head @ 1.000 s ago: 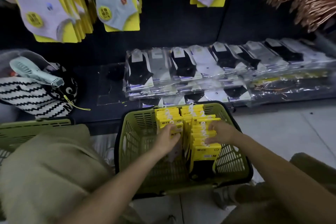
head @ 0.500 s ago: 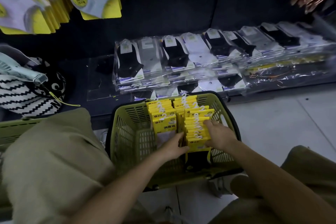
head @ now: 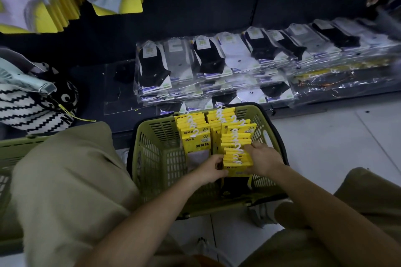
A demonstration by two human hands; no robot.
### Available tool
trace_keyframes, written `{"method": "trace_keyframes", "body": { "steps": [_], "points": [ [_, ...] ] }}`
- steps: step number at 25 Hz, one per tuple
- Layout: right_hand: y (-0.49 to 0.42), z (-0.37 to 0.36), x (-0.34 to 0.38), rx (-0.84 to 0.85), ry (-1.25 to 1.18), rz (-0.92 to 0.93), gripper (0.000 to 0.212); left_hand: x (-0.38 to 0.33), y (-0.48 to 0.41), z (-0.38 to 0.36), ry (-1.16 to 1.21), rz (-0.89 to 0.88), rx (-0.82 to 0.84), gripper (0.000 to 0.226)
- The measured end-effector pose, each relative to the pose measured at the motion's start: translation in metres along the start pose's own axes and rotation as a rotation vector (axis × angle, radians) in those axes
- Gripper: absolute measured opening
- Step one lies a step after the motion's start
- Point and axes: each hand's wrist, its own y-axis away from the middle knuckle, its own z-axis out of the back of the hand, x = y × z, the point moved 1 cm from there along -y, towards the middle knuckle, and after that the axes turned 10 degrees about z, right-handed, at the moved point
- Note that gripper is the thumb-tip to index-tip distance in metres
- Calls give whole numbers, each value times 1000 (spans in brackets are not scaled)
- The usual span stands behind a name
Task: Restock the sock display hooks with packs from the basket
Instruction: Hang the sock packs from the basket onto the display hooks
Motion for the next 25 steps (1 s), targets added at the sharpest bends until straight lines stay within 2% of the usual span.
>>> {"method": "trace_keyframes", "body": {
  "steps": [2,4,7,10,12,15,19,23,25],
  "points": [
    [1,1,-1,36,-114,7,65,0,1,-1,-18,-7,4,67],
    [-1,13,-3,84,-278,35,67,0,2,-1,-22,-9,-21,75],
    [-11,53,-1,61,-491,106,73,-2,9,13,142,-49,-85,87],
    [-21,101,11,-9,-762,175,53,-22,24,47,277,-212,-236,68],
    [-26,130,28,-88,-883,217,45,-42,39,75,346,-306,-351,60],
    [-40,164,56,-273,-1082,249,48,-70,61,116,417,-411,-487,52],
    [-62,204,93,-480,-1272,312,45,-103,84,166,510,-515,-548,43],
    [-76,243,130,-676,-1402,424,52,-136,110,211,560,-622,-646,33],
    [-81,264,145,-830,-1397,361,55,-147,126,233,560,-663,-679,29]
  ]
}}
